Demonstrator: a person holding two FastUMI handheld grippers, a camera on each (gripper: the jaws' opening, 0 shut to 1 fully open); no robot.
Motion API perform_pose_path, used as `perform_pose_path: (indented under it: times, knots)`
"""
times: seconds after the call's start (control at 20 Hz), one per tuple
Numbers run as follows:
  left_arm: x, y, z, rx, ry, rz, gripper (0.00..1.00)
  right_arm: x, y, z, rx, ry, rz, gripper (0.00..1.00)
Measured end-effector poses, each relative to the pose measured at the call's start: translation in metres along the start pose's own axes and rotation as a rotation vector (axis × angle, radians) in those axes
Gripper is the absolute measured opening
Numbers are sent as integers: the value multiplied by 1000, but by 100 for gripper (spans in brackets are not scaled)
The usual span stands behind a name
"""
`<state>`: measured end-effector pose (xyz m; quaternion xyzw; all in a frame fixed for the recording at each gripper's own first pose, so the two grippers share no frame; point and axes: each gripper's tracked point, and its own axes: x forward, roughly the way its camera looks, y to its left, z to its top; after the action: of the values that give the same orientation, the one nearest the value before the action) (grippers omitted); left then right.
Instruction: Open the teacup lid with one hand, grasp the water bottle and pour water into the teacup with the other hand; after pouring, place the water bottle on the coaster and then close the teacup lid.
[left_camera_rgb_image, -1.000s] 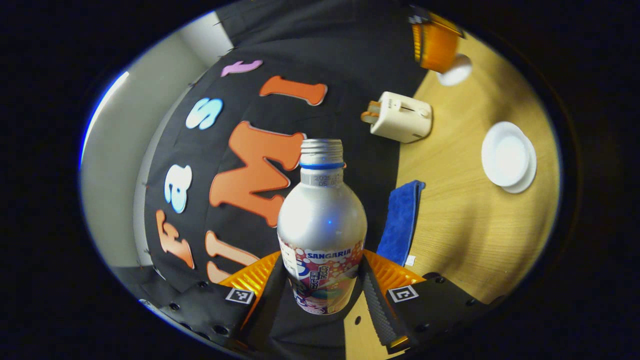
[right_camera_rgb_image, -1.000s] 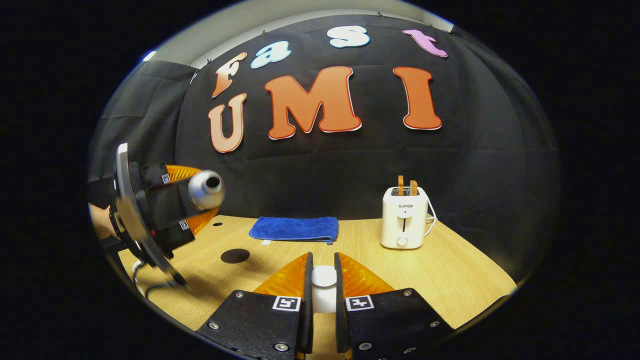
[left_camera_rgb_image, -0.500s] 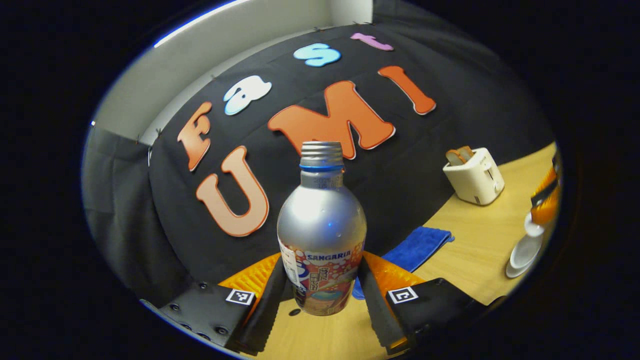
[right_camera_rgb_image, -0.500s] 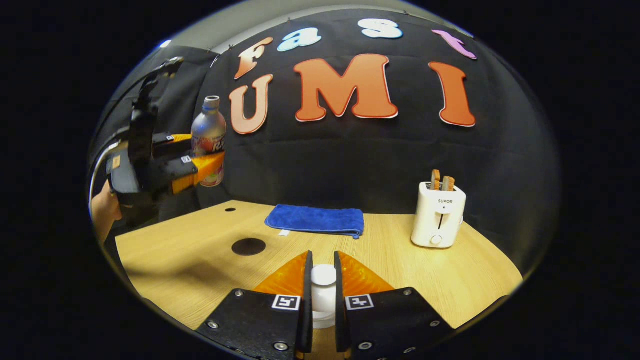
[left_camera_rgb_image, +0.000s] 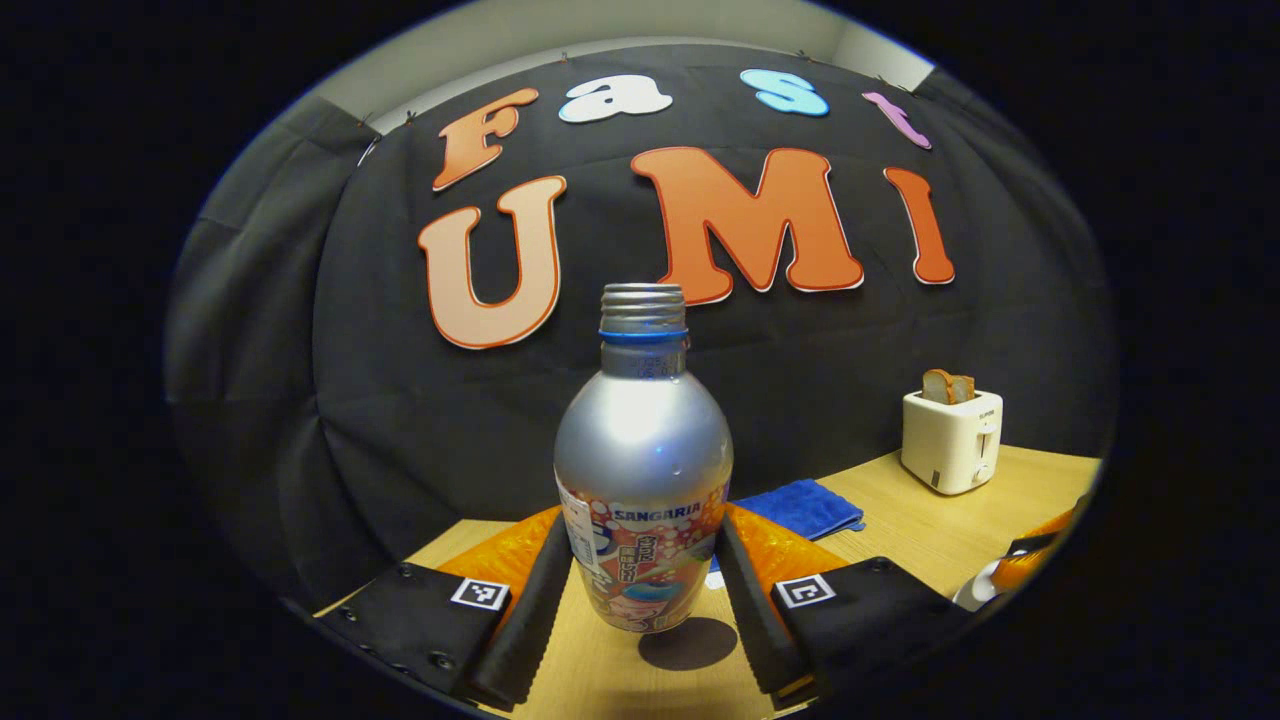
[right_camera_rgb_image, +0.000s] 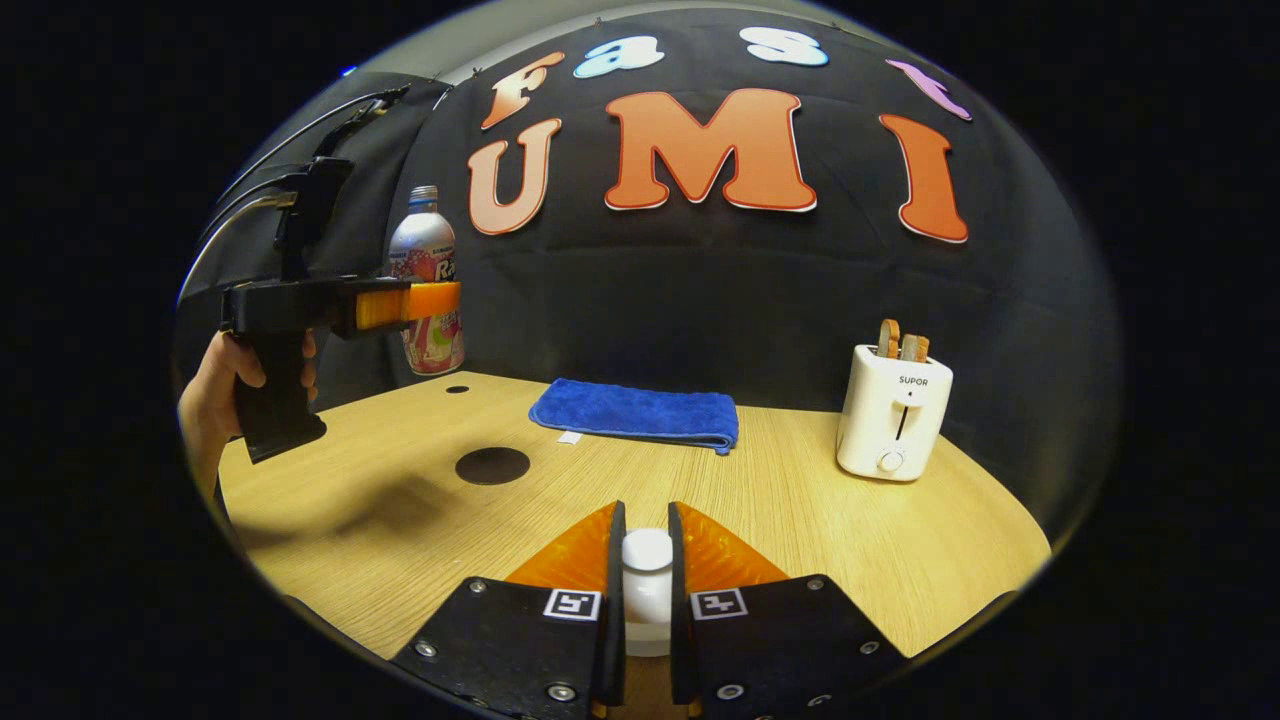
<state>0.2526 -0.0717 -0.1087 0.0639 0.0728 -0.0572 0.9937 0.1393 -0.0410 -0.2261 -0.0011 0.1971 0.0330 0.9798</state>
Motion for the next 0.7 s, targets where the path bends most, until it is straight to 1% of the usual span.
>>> perform_pose_path:
  times: [0.1,0.2,0.25,0.35,0.45,0.55,0.7]
  knots:
    - [3,-3,-13,-29,24,0,82,3,-1,-9,-8,17,-11,18]
    - [8,-5,-25,-53,48,-2,80,5,1,-13,-14,24,-7,18]
    - [9,-6,-29,-62,58,-5,81,5,2,-14,-16,28,-7,18]
    - [12,-6,-36,-76,68,-2,80,8,2,-18,-9,30,-5,18]
    - [16,-5,-43,-85,81,-2,82,8,3,-18,-6,18,-6,18]
    - [17,-4,-49,-90,89,-2,80,9,2,-19,-12,17,-7,18]
    - [24,-4,-59,-118,107,-5,80,8,5,-21,-13,20,2,27]
